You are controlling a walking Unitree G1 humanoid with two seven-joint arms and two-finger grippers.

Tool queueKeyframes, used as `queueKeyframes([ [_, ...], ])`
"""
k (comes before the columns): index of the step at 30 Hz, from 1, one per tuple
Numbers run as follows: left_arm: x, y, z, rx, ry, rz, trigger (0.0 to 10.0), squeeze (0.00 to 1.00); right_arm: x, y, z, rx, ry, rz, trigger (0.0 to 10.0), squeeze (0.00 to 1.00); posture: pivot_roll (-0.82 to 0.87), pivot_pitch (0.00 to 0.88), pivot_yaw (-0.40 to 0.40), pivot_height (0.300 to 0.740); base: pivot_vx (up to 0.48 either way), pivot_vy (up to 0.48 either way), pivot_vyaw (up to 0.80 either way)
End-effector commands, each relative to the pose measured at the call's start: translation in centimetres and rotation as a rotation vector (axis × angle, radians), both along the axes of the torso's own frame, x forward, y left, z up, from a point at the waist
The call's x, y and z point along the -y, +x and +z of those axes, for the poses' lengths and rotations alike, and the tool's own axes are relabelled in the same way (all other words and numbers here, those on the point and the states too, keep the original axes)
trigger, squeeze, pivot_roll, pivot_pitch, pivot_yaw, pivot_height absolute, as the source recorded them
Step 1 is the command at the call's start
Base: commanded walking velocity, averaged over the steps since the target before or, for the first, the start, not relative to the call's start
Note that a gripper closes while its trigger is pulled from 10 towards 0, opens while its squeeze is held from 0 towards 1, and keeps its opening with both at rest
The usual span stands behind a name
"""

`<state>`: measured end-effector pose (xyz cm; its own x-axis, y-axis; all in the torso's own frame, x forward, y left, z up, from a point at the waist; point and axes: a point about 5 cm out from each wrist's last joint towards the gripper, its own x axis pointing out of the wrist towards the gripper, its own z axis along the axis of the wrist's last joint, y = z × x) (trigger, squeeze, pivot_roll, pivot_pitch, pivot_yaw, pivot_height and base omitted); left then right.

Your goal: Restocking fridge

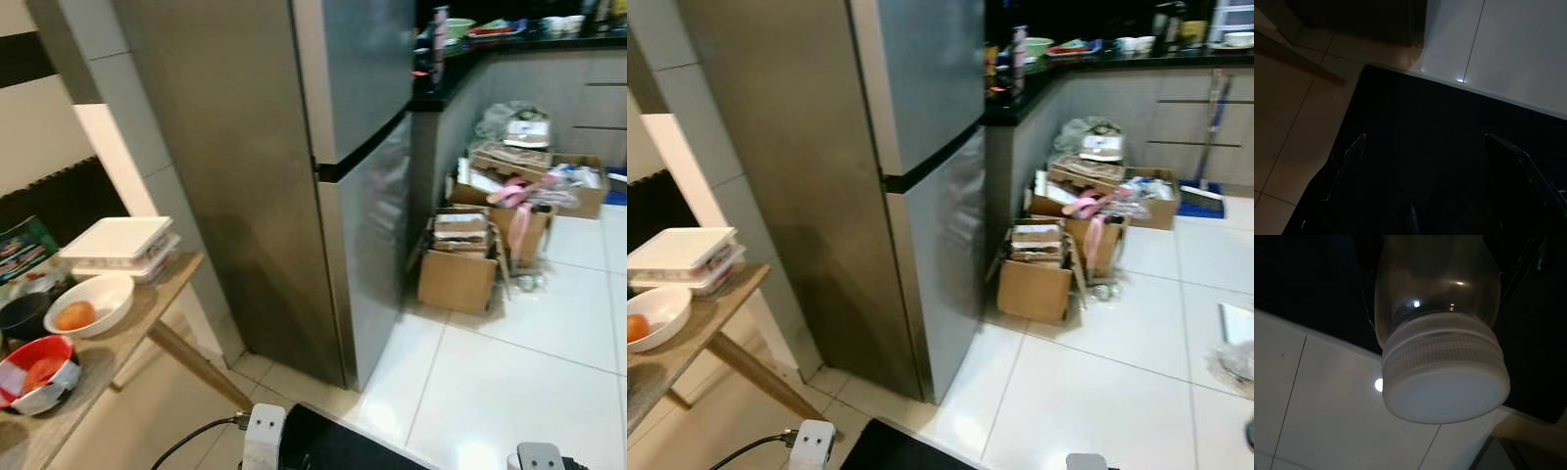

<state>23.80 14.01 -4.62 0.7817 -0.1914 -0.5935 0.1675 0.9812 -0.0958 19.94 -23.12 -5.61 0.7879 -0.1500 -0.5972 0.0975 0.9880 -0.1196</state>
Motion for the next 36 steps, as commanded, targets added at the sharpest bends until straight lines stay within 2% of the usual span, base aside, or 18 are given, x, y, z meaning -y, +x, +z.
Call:
queueKeyframes([
  [1, -0.8, -0.5, -0.3, -0.012, 0.013, 0.019, 10.0, 0.0, -0.9, 0.0, -0.2, -0.005, 0.019, 0.019, 10.0, 0.0, -0.12, 0.072, 0.098, 0.74, 0.0, 0.0, 0.0],
  [9, -0.9, -0.4, -0.3, -0.017, 0.026, 0.012, 10.0, 0.0, -1.6, 0.3, -0.2, -0.011, 0.007, 0.089, 10.0, 0.0, -0.11, 0.074, 0.101, 0.74, 0.0, 0.0, 0.0],
  [18, -0.8, -0.2, -0.2, -0.005, 0.023, 0.02, 10.0, 0.0, -3.0, 1.4, 0.1, -0.018, -0.016, 0.253, 10.0, 0.0, -0.1, 0.075, 0.06, 0.74, 0.0, 0.0, 0.0],
  [21, -0.9, -0.3, -0.2, 0.002, 0.024, 0.044, 10.0, 0.0, -3.2, 1.9, 0.4, -0.021, -0.025, 0.302, 10.0, 0.0, -0.08, 0.079, 0.011, 0.74, 0.0, 0.0, 0.0],
  [23, -0.9, -0.3, -0.2, 0.005, 0.023, 0.052, 10.0, 0.0, -3.3, 2.1, 0.5, -0.021, -0.028, 0.315, 10.0, 0.0, -0.08, 0.079, 0.011, 0.74, 0.0, 0.0, 0.0],
  [26, -1.5, -1.2, -0.5, 0.015, 0.024, 0.112, 10.0, 0.0, -3.8, 3.0, 0.9, -0.034, -0.037, 0.381, 10.0, 0.0, -0.04, 0.087, -0.057, 0.74, 0.0, 0.0, 0.0],
  [31, -2.2, -2.1, -0.9, 0.011, 0.033, 0.147, 10.0, 0.0, -4.0, 3.3, 0.9, -0.04, -0.032, 0.385, 10.0, 0.0, -0.03, 0.092, -0.074, 0.74, 0.0, 0.0, 0.0],
  [36, -2.7, -2.1, -0.8, 0.022, 0.048, 0.151, 10.0, 0.0, -4.1, 3.3, 0.9, -0.039, -0.013, 0.341, 10.0, 0.0, -0.02, 0.1, -0.054, 0.74, 0.0, 0.0, 0.0],
])
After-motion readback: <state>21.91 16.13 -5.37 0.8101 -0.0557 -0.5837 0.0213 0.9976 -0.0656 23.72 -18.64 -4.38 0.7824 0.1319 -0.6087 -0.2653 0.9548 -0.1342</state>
